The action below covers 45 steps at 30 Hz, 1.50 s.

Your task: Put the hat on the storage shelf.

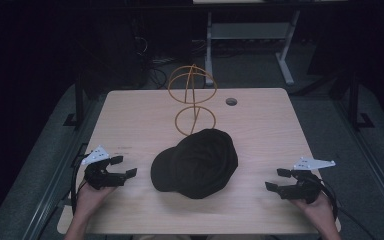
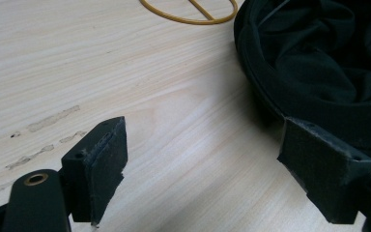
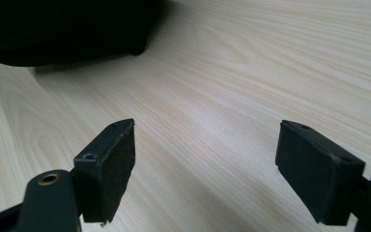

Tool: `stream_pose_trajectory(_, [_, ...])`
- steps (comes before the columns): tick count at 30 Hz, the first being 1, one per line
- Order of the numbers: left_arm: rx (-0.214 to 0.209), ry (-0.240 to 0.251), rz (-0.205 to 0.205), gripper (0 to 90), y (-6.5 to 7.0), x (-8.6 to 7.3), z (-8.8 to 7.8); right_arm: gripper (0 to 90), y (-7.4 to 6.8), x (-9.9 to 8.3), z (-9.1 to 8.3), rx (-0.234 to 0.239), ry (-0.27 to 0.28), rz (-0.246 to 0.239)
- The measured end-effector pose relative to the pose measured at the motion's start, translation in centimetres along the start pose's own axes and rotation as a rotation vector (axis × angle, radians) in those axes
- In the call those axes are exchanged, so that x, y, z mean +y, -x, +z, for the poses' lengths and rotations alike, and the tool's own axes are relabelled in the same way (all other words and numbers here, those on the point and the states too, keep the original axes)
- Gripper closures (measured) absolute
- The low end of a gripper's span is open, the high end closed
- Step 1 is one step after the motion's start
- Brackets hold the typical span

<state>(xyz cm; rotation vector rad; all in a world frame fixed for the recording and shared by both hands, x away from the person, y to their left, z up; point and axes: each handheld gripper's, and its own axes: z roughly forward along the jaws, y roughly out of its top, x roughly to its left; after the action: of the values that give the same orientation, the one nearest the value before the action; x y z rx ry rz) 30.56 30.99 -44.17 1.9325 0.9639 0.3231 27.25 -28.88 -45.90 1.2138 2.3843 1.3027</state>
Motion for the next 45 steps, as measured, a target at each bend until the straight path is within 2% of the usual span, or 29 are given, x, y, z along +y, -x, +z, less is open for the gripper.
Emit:
stream_pose_trajectory(2, [-0.022,-0.002,-0.015,17.0,-0.1,0.0,0.1,21.3,0.1,0.0,0.0,0.0,0.008,-0.003])
stream_pose_trajectory(3, [-0.022,-0.002,-0.015,17.0,-0.1,0.0,0.1,21.1,0.1,0.0,-0.1,0.007,0.01,0.012])
stream_pose_trajectory(6, [-0.025,-0.006,0.001,17.0,0.4,0.1,0.1,20.5,0.2,0.1,-0.1,0.003,0.007,0.007])
stream_pose_trajectory(11, [-0.046,-0.003,-0.007,17.0,0.9,0.2,0.1,20.1,0.3,0.1,-0.3,0.012,0.014,-0.004])
stream_pose_trajectory(18, [-0.069,0.022,0.027,17.2,2.4,1.3,-0.7,19.3,0.1,0.3,-0.5,0.003,0.014,-0.014])
stream_pose_trajectory(19, [-0.078,0.027,0.063,17.2,3.3,1.8,-0.9,19.4,-0.1,0.3,-0.5,0.001,0.015,-0.025])
stream_pose_trajectory(20, [-0.083,0.03,0.076,17.2,3.7,2.1,-1.0,19.3,-0.3,0.4,-0.6,0.001,0.014,-0.029])
stream_pose_trajectory(27, [-0.156,0.019,0.132,17.3,5.5,3.5,-0.5,19.3,-0.9,0.8,-0.5,-0.001,0.034,-0.036])
stream_pose_trajectory(32, [-0.205,-0.008,0.18,17.4,7.1,4.7,0.5,19.0,-1.0,0.8,-0.1,0.008,0.017,-0.051])
stream_pose_trajectory(34, [-0.22,-0.014,0.21,17.6,8.2,5.6,1.1,19.1,-0.9,0.7,0.0,0.009,0.014,-0.052])
stream_pose_trajectory(39, [-0.259,-0.041,0.251,18.1,10.2,7.2,2.2,19.2,-0.7,0.8,-0.3,0.013,0.031,-0.042])
stream_pose_trajectory(40, [-0.259,-0.041,0.251,18.4,10.2,7.2,2.2,19.2,-0.7,0.9,-0.3,0.016,0.033,-0.044])
stream_pose_trajectory(42, [-0.281,-0.061,0.274,18.3,11.4,7.8,3.0,19.2,-0.7,0.8,-0.2,0.02,0.025,-0.048])
stream_pose_trajectory(45, [-0.302,-0.073,0.287,18.3,12.3,8.3,3.7,19.4,-0.8,0.9,-0.2,0.021,0.027,-0.054])
